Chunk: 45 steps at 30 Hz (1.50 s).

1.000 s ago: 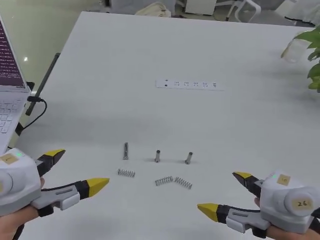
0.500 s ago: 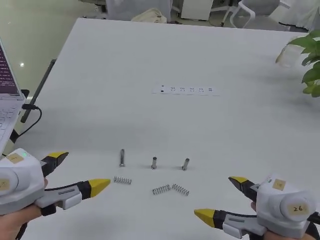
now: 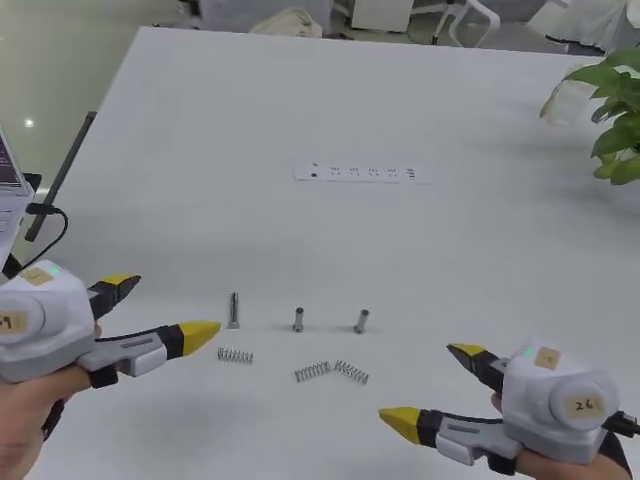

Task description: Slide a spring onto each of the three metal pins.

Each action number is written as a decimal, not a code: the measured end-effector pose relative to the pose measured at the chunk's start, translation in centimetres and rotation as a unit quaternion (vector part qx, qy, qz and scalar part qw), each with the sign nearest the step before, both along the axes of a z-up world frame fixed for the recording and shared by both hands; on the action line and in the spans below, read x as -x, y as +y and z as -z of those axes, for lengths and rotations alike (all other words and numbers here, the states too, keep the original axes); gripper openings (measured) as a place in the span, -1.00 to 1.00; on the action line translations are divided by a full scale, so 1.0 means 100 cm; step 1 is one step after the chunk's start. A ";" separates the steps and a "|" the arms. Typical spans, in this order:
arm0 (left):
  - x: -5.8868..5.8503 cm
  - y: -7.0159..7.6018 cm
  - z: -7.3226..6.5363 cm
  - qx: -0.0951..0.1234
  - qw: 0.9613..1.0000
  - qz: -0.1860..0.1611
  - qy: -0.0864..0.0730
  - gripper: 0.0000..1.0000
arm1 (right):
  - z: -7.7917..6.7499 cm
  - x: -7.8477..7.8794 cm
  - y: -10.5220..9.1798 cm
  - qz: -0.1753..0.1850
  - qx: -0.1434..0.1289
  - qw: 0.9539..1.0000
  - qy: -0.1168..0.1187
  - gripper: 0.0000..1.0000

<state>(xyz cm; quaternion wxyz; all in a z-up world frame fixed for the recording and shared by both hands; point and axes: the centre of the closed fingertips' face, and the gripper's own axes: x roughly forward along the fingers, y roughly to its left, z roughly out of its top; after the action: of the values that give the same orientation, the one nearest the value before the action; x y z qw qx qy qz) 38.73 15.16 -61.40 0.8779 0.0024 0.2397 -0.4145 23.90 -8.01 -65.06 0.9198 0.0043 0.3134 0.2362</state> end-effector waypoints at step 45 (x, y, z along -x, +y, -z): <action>-0.058 -0.029 0.083 -0.034 0.995 -0.029 0.084 0.16 | 0.003 -0.007 -0.004 0.004 -0.005 1.000 0.010 0.54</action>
<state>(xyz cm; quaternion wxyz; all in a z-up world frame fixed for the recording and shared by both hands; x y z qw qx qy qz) 44.55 12.25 -69.66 0.8656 -0.0094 0.3269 -0.3791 24.60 -8.37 -65.37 0.9172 0.0125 0.3217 0.2345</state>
